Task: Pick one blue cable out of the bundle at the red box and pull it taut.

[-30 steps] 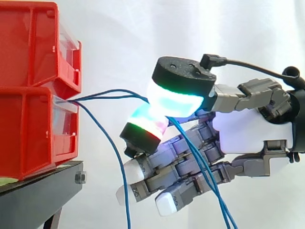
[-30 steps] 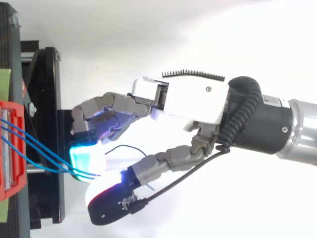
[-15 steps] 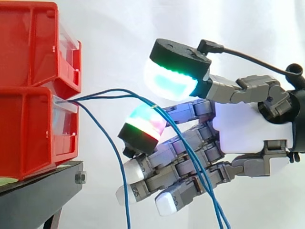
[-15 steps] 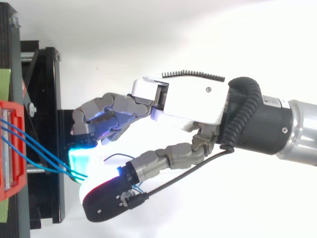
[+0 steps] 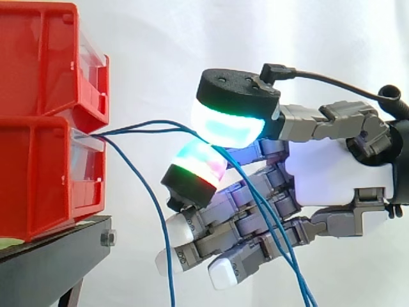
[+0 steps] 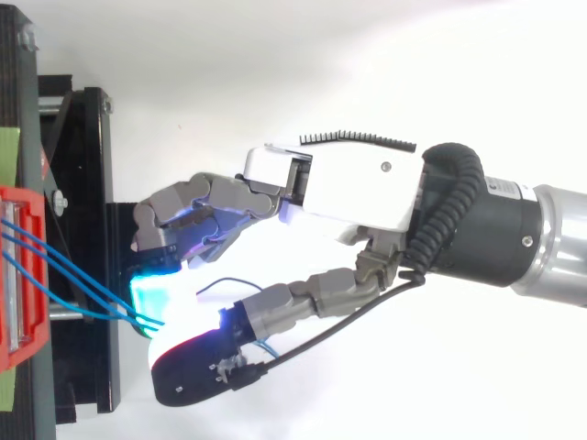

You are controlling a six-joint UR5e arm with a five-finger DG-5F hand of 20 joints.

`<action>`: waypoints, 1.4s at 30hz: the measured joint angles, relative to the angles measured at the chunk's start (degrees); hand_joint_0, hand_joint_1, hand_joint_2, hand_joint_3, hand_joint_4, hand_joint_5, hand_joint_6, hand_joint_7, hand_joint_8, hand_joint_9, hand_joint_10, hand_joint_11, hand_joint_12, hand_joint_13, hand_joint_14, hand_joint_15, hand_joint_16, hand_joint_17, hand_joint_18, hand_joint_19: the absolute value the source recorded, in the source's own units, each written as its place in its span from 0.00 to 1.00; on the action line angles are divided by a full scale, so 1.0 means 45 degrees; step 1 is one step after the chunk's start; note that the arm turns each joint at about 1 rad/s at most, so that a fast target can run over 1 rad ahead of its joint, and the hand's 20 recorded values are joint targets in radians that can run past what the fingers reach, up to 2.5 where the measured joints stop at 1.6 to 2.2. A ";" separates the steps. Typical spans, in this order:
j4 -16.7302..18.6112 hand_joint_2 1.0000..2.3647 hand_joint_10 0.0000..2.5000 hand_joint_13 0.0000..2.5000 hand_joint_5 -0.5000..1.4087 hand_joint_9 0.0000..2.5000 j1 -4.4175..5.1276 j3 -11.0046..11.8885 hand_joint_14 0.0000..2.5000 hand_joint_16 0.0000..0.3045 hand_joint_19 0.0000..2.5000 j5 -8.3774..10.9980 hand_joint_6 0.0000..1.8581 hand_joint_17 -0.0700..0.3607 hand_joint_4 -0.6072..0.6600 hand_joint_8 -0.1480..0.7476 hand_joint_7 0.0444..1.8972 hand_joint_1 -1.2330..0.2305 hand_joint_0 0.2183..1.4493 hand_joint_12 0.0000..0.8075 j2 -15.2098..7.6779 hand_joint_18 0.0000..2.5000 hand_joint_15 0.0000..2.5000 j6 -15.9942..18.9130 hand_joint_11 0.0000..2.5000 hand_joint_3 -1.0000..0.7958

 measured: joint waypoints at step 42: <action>0.0009 0.01 0.01 0.21 0.21 0.30 0.0012 -0.0002 0.00 0.18 0.18 0.0014 0.36 0.45 0.58 0.48 0.68 0.39 0.29 0.49 -0.0001 0.26 0.06 -0.0005 0.17 0.40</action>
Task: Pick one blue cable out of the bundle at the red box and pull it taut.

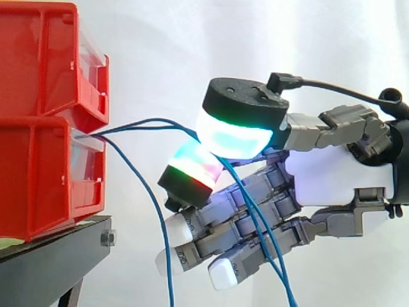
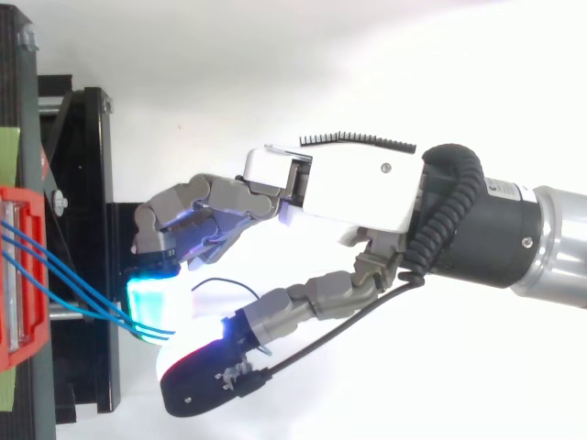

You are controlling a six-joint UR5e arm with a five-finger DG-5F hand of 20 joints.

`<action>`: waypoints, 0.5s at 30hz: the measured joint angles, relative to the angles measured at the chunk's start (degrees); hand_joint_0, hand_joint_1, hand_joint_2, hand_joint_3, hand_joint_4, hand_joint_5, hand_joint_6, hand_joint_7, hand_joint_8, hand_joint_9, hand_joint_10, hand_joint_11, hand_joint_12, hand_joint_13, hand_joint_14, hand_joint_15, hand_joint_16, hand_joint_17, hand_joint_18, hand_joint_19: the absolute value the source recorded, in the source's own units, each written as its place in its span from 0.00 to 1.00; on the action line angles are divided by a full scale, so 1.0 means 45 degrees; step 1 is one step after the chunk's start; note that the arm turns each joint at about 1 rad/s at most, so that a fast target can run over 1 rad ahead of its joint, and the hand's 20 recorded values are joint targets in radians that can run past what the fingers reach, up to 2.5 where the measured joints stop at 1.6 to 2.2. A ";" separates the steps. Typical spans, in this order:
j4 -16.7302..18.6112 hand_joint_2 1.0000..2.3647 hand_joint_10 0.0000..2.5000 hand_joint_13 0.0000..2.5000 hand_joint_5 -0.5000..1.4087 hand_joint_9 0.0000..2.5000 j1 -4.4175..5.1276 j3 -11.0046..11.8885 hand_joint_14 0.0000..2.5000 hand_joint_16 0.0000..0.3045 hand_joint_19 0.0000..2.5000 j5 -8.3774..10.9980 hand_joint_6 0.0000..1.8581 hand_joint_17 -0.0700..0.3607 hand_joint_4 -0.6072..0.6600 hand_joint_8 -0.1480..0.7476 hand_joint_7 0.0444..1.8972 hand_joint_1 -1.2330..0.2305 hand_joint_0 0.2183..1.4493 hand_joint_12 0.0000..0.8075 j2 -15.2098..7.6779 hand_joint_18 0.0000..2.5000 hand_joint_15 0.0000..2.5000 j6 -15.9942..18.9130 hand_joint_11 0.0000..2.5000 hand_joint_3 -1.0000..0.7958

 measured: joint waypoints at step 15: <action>-0.0006 0.01 0.01 0.19 0.19 0.29 0.0001 -0.0005 0.00 0.18 0.17 -0.0005 0.37 0.45 0.61 0.49 0.69 0.31 0.29 0.50 -0.0002 0.25 0.07 0.0000 0.21 0.43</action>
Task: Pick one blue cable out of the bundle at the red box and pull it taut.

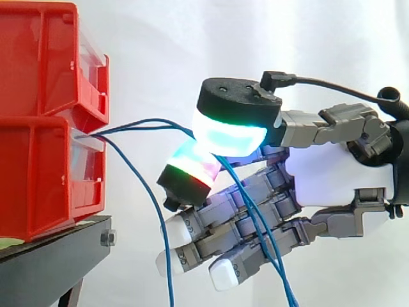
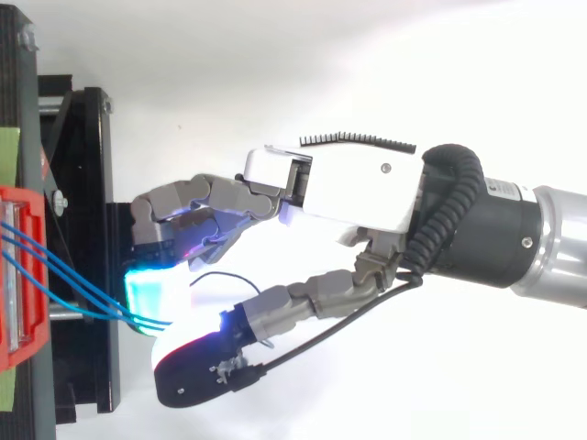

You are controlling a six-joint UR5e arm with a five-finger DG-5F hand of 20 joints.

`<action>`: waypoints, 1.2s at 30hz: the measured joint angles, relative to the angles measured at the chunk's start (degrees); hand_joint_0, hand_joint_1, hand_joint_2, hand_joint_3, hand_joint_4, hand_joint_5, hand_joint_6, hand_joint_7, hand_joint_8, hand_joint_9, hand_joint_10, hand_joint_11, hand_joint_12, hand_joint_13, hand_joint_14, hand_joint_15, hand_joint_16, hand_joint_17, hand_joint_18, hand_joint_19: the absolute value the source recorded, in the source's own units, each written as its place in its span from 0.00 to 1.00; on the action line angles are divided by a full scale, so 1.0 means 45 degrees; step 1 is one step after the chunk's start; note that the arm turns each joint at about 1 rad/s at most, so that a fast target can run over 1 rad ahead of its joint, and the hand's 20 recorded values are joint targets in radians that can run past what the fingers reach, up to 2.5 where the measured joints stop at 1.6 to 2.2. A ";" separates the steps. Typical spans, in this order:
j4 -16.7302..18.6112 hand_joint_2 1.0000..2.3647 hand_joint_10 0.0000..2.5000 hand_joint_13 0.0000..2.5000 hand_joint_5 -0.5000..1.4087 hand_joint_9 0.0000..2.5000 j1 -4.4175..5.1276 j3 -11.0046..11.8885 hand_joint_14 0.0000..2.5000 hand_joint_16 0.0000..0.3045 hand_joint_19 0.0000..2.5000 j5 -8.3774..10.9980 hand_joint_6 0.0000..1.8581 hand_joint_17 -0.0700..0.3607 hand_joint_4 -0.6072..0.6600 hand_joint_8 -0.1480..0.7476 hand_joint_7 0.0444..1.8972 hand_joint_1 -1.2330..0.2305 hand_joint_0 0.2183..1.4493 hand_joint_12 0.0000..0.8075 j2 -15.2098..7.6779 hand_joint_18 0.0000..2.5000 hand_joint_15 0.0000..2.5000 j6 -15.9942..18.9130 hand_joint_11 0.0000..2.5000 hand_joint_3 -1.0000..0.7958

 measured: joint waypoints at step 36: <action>-0.0182 0.01 0.01 0.20 0.24 0.31 0.0019 -0.0001 0.00 0.18 0.17 0.0002 0.29 0.44 0.60 0.45 0.78 0.33 0.30 0.48 0.0002 0.26 0.05 0.0000 0.17 0.35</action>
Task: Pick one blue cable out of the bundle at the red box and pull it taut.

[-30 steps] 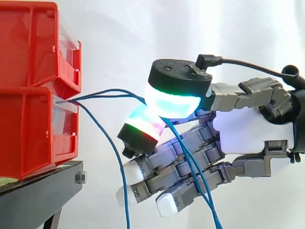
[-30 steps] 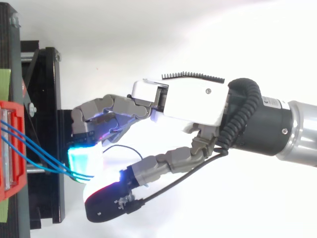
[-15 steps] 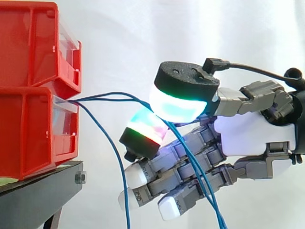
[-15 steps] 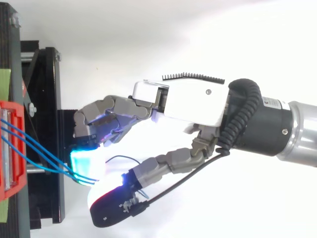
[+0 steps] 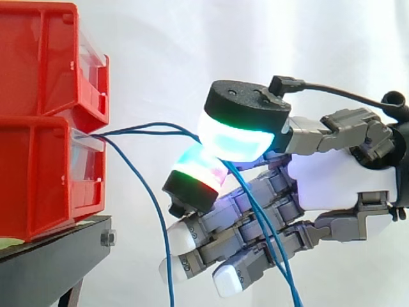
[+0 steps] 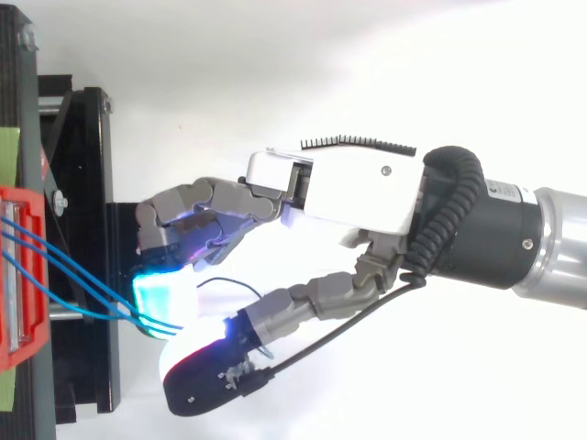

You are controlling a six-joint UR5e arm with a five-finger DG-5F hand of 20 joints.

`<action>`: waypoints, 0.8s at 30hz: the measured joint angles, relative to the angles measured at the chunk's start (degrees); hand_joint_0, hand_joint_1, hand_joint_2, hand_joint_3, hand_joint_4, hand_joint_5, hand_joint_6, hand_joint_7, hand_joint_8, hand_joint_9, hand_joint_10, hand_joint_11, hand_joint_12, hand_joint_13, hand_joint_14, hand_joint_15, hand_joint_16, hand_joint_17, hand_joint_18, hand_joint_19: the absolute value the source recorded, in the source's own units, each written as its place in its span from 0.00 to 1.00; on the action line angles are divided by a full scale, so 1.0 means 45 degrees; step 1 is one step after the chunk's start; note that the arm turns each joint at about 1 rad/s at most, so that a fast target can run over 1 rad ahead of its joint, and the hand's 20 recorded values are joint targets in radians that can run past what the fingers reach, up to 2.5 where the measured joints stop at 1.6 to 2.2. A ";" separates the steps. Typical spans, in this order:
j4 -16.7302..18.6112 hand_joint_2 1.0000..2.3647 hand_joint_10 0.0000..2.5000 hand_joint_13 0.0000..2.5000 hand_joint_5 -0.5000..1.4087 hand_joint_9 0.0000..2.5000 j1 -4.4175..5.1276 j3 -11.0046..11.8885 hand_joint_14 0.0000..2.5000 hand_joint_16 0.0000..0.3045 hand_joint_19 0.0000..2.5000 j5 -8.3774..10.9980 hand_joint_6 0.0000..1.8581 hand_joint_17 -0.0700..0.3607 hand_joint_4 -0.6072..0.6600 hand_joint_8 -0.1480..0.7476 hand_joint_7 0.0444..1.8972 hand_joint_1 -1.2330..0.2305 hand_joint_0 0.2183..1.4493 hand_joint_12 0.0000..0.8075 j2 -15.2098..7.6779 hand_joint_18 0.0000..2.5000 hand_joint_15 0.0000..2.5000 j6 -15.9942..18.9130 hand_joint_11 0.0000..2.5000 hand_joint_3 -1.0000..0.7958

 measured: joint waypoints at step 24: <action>-0.0018 0.01 0.00 0.20 0.23 0.33 0.0000 -0.0004 0.00 0.17 0.18 -0.0011 0.27 0.44 0.74 0.44 0.57 0.35 0.31 0.48 -0.0001 0.26 0.06 0.0000 0.15 0.36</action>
